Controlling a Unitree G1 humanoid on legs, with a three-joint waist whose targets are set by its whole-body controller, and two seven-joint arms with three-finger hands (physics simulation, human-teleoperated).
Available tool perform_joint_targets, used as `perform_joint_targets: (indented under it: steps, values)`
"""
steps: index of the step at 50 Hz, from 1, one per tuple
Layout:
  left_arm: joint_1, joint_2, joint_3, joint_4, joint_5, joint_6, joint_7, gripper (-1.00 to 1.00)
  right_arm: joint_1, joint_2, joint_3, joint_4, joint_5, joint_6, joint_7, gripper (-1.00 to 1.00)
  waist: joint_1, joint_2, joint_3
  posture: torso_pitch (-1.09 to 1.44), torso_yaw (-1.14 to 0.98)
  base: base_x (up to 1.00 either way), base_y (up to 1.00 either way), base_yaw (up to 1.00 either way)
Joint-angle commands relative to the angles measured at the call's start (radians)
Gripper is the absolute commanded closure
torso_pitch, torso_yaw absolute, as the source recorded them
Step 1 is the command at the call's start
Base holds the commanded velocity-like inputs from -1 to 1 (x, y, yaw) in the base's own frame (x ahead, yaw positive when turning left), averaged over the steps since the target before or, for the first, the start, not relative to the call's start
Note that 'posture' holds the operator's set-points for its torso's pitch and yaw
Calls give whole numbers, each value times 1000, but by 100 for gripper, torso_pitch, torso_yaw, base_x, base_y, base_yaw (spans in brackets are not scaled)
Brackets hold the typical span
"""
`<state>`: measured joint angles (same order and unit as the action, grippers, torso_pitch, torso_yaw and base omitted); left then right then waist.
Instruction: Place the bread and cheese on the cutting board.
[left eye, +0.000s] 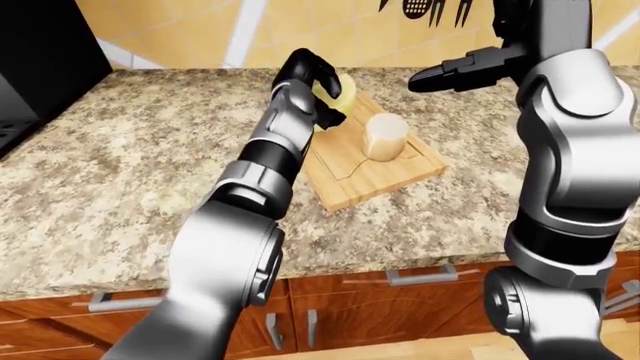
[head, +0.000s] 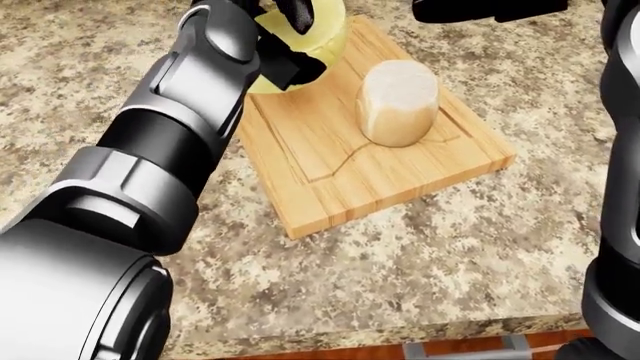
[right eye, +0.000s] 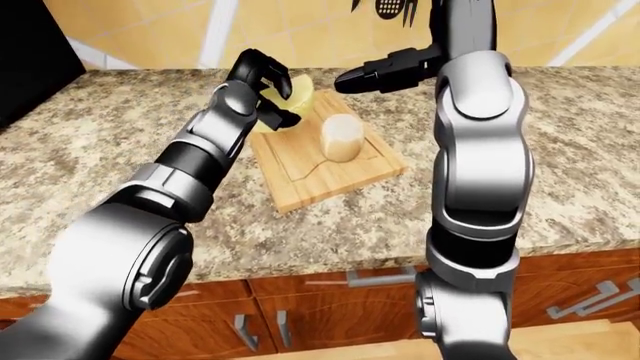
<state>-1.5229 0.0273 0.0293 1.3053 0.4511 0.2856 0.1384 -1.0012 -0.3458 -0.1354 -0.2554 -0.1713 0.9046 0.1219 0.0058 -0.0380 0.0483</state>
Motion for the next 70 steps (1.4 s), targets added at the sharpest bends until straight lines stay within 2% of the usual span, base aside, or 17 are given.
perform_joint_targets:
  steps: [1,29,30,31,49,57,65,70]
  values:
    - [-52,11,1,-56,3,-38,24,100,-35,-12,-8,-21,-5,-28,-6,-100,1,-4,-37,0,0,0,0,0]
    - [-31,-8,-8,-57,1,-38,30,100,-34,-13,-9,-18,1,-31,-10,-100,1,-5,-38,0,0,0,0,0]
    - [-30,-8,-9,-54,4,-37,31,72,-34,-14,-9,-19,1,-30,-10,-100,1,-5,-38,0,0,0,0,0]
    - [-31,-8,-9,-54,4,-28,26,-100,-35,-15,-10,-21,1,-28,-9,-100,1,-5,-38,0,0,0,0,0]
    - [-38,-15,2,-60,-12,-37,28,-100,-35,-13,-9,-11,3,-38,-12,-100,1,-6,-39,0,0,0,0,0]
    - [-78,26,65,-66,-128,-35,36,-100,-41,-16,-8,-10,2,-33,-11,-100,1,-4,-38,0,0,0,0,0]
    - [-86,81,76,-68,-204,-35,36,-100,-42,-15,-8,-10,0,-33,-12,-100,0,2,-36,0,0,0,0,0]
    - [-98,111,118,-88,-307,-37,20,-100,-37,-16,-12,-19,0,-27,-13,-100,0,6,-37,0,0,0,0,0]
